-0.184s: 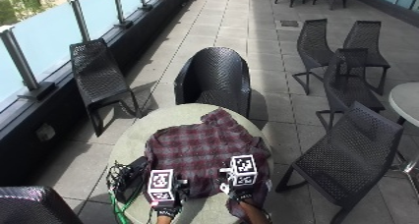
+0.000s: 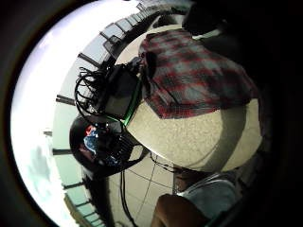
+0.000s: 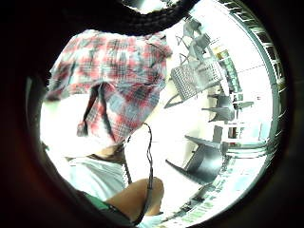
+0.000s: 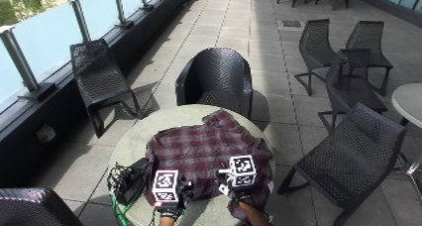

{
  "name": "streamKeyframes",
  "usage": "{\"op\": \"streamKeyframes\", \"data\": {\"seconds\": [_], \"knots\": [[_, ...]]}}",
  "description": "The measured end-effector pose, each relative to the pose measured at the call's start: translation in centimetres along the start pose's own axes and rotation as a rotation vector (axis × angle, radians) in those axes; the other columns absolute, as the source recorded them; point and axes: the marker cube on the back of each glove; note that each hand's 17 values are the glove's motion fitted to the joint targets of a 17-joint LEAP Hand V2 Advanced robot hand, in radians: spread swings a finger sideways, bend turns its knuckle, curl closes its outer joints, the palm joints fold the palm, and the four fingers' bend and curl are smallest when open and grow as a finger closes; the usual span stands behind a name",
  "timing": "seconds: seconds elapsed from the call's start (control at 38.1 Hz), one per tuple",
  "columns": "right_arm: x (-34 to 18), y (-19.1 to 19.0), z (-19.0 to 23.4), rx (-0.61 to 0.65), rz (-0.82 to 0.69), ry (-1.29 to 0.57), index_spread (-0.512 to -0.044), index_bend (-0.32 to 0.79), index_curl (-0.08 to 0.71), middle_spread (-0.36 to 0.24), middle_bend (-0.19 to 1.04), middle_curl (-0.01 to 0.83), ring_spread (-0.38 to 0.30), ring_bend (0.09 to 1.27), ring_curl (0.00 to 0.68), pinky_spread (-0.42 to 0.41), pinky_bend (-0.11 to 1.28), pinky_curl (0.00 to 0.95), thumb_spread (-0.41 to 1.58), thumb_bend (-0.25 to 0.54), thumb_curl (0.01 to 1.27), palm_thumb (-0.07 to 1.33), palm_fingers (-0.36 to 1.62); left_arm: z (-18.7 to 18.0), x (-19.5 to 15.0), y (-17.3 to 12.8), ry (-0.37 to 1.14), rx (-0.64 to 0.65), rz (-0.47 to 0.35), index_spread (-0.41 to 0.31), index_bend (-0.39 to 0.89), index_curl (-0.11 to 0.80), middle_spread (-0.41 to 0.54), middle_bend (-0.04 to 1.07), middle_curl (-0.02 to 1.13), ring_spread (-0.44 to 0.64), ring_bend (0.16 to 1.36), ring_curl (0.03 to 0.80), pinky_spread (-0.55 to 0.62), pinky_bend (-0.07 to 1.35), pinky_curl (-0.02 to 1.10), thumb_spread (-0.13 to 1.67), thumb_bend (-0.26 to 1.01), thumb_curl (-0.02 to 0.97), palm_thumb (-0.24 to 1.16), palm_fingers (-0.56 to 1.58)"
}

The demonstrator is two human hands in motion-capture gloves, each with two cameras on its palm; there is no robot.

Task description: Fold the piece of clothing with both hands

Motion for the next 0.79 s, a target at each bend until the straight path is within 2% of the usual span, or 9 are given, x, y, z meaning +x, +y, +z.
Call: {"op": "streamKeyframes", "data": {"seconds": [0.05,0.1,0.18,0.31,0.52,0.63,0.68,0.79], "knots": [[-0.2,0.0,0.0,-0.014,-0.006,-0.001,-0.351,0.17,0.145,-0.057,0.2,0.128,0.137,0.22,0.087,0.245,0.38,0.167,0.89,0.129,0.08,0.25,0.2,0.5,0.7,1.1,0.046,-0.104,0.001,-0.056,0.12,0.089,0.063,0.19,0.15,0.21,0.56,0.2,0.31,0.43,0.19,0.92,0.13,0.097,0.23,0.35],[-0.2,0.0,0.0,-0.02,-0.011,0.001,-0.368,0.17,0.16,-0.06,0.2,0.144,0.146,0.22,0.096,0.258,0.39,0.18,0.95,0.122,0.09,0.25,0.19,0.9,0.8,1.3,0.059,-0.137,0.004,-0.058,0.12,0.102,0.067,0.19,0.17,0.23,0.57,0.211,0.32,0.44,0.21,0.98,0.12,0.11,0.23,0.34],[-0.2,-0.1,0.0,-0.017,-0.009,0.011,-0.387,0.17,0.179,-0.059,0.19,0.162,0.157,0.22,0.108,0.273,0.39,0.196,1.03,0.111,0.1,0.26,0.18,1.4,0.5,0.9,0.056,-0.143,0.007,-0.061,0.12,0.117,0.07,0.19,0.19,0.24,0.59,0.223,0.34,0.44,0.22,1.06,0.11,0.127,0.23,0.33],[0.1,0.4,-0.4,-0.033,-0.017,0.013,-0.406,0.17,0.205,-0.058,0.19,0.19,0.169,0.22,0.126,0.288,0.39,0.218,1.11,0.088,0.13,0.26,0.17,0.2,0.7,1.4,0.055,-0.145,0.009,-0.06,0.12,0.141,0.074,0.19,0.22,0.25,0.6,0.238,0.37,0.44,0.25,1.14,0.1,0.152,0.23,0.31],[1.9,1.2,0.5,-0.039,-0.012,0.026,-0.415,0.15,0.231,-0.052,0.18,0.22,0.179,0.23,0.153,0.3,0.41,0.253,1.14,0.031,0.15,0.24,0.11,0.9,-0.1,1.7,0.017,-0.088,-0.018,-0.06,0.12,0.168,0.076,0.2,0.26,0.26,0.61,0.251,0.38,0.46,0.28,1.19,0.06,0.189,0.24,0.28],[3.3,1.2,2.5,-0.041,0.011,0.031,-0.418,0.11,0.225,-0.046,0.17,0.227,0.183,0.24,0.166,0.302,0.46,0.282,1.12,0.0,0.17,0.24,0.02,3.6,-0.7,1.5,-0.003,-0.069,-0.038,-0.059,0.12,0.176,0.081,0.2,0.28,0.27,0.62,0.258,0.39,0.46,0.29,1.18,0.04,0.21,0.25,0.27],[4.1,1.1,4.2,-0.064,0.024,0.039,-0.411,0.07,0.209,-0.027,0.15,0.222,0.191,0.25,0.175,0.304,0.51,0.299,1.09,-0.005,0.18,0.26,-0.05,5.8,-0.9,1.1,-0.001,-0.071,-0.039,-0.047,0.07,0.162,0.09,0.2,0.28,0.28,0.64,0.265,0.38,0.5,0.31,1.16,0.04,0.227,0.28,0.22],[5.3,0.7,7.8,-0.161,0.038,0.027,-0.403,0.05,0.178,0.007,0.15,0.218,0.204,0.26,0.179,0.3,0.56,0.315,1.07,-0.012,0.2,0.28,-0.13,9.1,-1.3,0.9,0.004,-0.152,-0.045,-0.038,0.07,0.154,0.106,0.2,0.29,0.28,0.65,0.273,0.38,0.53,0.33,1.13,0.02,0.245,0.3,0.19]]}}
